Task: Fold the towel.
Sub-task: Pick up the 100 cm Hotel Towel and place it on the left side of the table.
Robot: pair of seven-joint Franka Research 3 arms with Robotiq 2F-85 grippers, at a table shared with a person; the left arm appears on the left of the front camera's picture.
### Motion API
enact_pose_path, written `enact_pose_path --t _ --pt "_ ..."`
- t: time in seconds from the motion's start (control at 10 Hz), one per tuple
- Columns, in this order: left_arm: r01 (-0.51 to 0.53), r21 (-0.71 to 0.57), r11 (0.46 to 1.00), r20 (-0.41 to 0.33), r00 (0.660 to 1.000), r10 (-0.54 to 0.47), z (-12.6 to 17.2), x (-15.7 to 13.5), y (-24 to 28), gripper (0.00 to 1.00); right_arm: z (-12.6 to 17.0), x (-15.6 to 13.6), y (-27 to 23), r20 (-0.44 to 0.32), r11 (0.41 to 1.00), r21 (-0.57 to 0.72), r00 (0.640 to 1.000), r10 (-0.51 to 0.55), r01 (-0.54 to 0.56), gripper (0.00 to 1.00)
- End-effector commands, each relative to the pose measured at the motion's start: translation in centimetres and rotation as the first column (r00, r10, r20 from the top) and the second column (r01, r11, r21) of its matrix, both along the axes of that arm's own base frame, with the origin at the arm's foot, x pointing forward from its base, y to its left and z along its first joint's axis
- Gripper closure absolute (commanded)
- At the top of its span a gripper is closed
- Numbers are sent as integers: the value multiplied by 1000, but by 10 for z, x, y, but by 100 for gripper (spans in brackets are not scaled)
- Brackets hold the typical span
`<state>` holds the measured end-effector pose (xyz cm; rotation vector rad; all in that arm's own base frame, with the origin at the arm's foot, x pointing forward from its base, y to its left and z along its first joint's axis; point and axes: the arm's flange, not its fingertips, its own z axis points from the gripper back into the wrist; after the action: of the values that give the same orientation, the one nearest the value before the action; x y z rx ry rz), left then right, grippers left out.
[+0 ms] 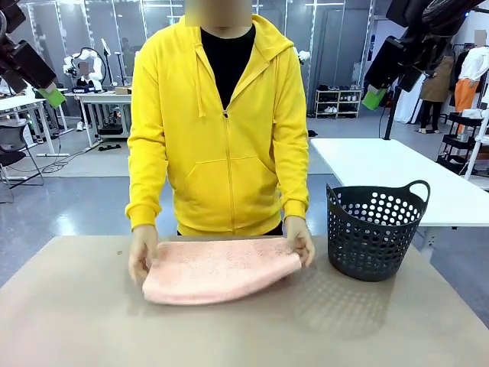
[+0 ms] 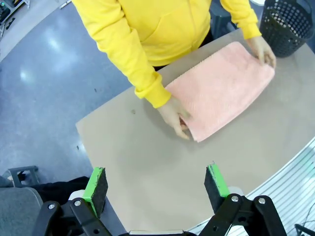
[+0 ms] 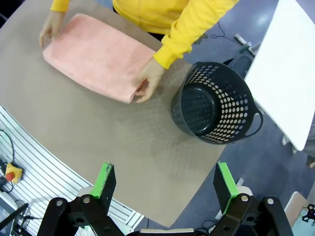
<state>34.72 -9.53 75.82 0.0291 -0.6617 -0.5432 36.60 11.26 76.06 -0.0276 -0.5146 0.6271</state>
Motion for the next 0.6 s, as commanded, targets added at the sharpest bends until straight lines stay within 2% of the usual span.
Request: enact_pose_path --t 0.0,0.5 --pt "-3 -3 1000 -13 1000 3 3 0 0 0 0 0 -1 -6 1000 -5 1000 1 -1 0" --pt "-3 -3 1000 -13 1000 3 3 0 0 0 0 0 -1 -6 1000 -5 1000 1 -1 0"
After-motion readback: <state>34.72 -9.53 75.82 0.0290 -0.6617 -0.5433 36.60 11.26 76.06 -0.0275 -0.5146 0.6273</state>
